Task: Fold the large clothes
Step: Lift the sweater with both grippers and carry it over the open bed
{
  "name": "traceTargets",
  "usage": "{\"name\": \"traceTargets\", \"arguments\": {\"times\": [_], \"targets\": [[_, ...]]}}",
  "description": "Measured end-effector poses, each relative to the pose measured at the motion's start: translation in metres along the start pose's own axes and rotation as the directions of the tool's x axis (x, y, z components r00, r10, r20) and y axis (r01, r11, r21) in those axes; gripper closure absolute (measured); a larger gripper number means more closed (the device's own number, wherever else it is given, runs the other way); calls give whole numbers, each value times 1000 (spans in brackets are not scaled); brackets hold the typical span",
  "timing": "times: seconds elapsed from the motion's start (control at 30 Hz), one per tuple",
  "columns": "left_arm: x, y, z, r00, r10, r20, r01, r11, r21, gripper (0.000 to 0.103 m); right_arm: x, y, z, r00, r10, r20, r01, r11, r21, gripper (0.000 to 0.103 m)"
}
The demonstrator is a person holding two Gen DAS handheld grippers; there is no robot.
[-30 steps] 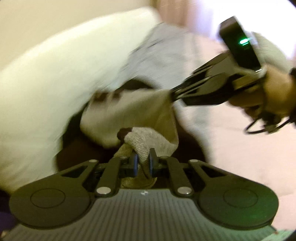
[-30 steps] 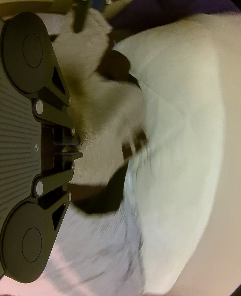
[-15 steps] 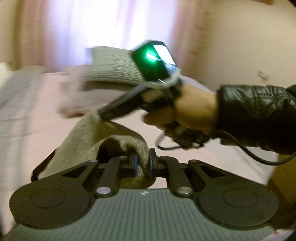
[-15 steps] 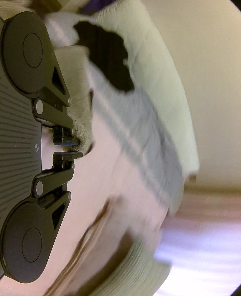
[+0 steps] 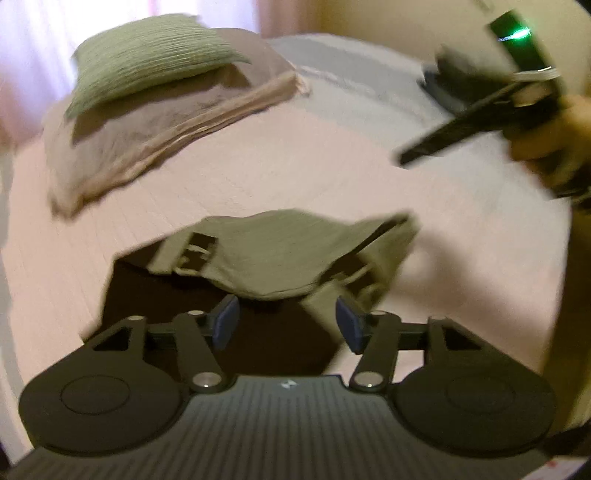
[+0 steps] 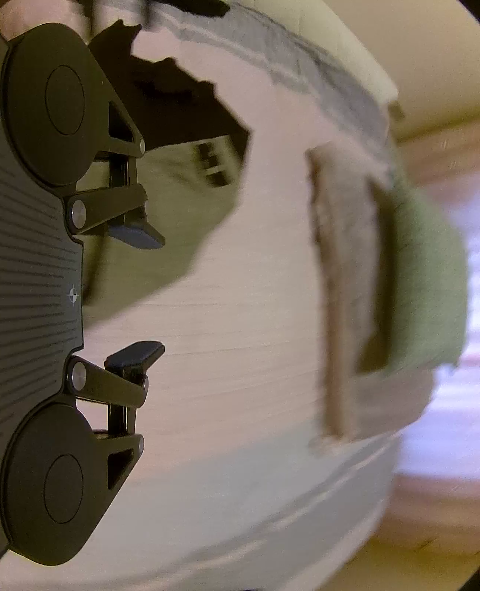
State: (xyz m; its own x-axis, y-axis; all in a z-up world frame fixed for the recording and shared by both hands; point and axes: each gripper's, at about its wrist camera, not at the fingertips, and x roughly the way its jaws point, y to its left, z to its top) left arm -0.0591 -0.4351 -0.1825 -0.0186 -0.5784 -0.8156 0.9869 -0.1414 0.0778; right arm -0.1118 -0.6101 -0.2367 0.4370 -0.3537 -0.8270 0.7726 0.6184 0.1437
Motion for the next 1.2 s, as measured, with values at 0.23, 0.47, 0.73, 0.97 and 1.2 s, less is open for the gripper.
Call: {"name": "traceTargets", "arguments": {"times": [0.23,0.47,0.73,0.97,1.2], "targets": [[96,0,-40,1000,-13,3,8,816,578,39,44,-2,-70,995,71,-76,-36,921,388,35],[177,-3,-65,986,-148,-74,138,498,856,60,69,11,-87,997,41,58,-66,839,540,32],[160,82,38,986,-156,57,111,874,473,96,79,19,-83,996,52,72,-85,806,585,32],[151,105,76,989,-89,118,33,911,412,97,112,14,-79,998,-50,-43,66,762,644,32],[136,89,74,993,-58,102,15,927,376,97,71,-15,-109,997,-72,-5,60,785,616,103]]}}
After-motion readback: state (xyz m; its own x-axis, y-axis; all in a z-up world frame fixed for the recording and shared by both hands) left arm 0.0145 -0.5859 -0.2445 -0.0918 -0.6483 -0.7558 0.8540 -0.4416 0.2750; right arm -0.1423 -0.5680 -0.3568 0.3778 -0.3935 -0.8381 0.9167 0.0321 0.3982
